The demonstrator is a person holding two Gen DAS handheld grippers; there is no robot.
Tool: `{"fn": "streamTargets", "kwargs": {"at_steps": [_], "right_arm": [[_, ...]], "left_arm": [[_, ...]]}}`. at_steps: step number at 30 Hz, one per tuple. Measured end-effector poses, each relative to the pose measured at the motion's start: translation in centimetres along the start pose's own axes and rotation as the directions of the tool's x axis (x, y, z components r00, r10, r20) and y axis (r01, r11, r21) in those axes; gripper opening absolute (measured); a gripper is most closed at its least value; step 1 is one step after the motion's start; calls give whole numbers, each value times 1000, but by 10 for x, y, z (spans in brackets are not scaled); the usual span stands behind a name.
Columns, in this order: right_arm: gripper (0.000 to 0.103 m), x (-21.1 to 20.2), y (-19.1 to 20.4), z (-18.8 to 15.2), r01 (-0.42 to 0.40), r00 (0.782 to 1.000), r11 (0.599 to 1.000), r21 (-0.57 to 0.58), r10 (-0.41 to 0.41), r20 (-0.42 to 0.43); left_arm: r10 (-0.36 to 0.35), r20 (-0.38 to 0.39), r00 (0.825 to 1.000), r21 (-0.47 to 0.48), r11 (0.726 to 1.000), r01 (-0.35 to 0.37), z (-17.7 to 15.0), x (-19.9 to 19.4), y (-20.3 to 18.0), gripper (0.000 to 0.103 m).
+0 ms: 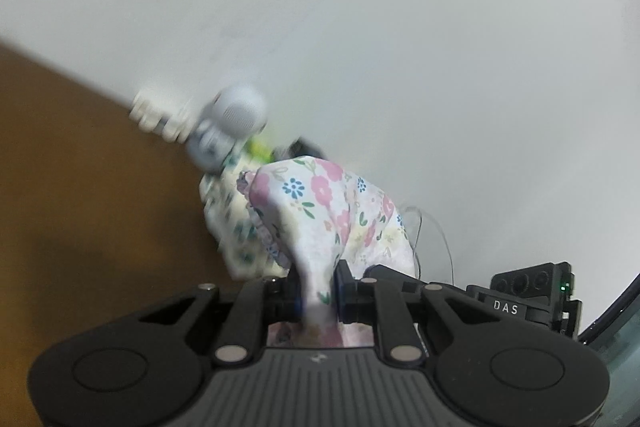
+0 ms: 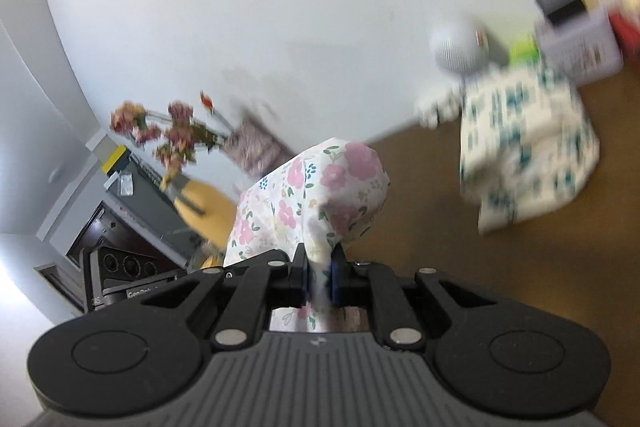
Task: Fold clothes
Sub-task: 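Carry the bundle with both grippers onto the folded cream shirt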
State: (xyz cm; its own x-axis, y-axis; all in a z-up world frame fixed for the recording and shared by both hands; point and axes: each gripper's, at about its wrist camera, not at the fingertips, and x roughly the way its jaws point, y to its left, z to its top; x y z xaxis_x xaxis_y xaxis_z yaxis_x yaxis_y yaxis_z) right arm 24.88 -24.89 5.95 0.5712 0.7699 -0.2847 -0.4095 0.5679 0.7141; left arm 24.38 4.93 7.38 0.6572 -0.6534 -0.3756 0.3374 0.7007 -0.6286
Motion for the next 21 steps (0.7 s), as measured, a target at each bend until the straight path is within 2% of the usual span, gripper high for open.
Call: {"fn": "streamTargets", "kwargs": {"at_steps": [5, 10, 14, 21], "right_arm": [[10, 1, -9, 59, 44, 997, 999, -18, -42, 67], [10, 13, -42, 106, 89, 993, 996, 11, -89, 82], [10, 27, -87, 121, 123, 988, 989, 86, -130, 80], [10, 48, -151, 117, 161, 984, 970, 182, -171, 43]], "left_arm": [[-1, 23, 1000, 2, 1000, 1, 47, 43, -12, 14], [12, 1, 1000, -25, 1000, -12, 66, 94, -5, 14], [36, -34, 999, -57, 998, -38, 69, 136, 10, 14], [83, -121, 989, -95, 991, -95, 59, 185, 40, 14]]}}
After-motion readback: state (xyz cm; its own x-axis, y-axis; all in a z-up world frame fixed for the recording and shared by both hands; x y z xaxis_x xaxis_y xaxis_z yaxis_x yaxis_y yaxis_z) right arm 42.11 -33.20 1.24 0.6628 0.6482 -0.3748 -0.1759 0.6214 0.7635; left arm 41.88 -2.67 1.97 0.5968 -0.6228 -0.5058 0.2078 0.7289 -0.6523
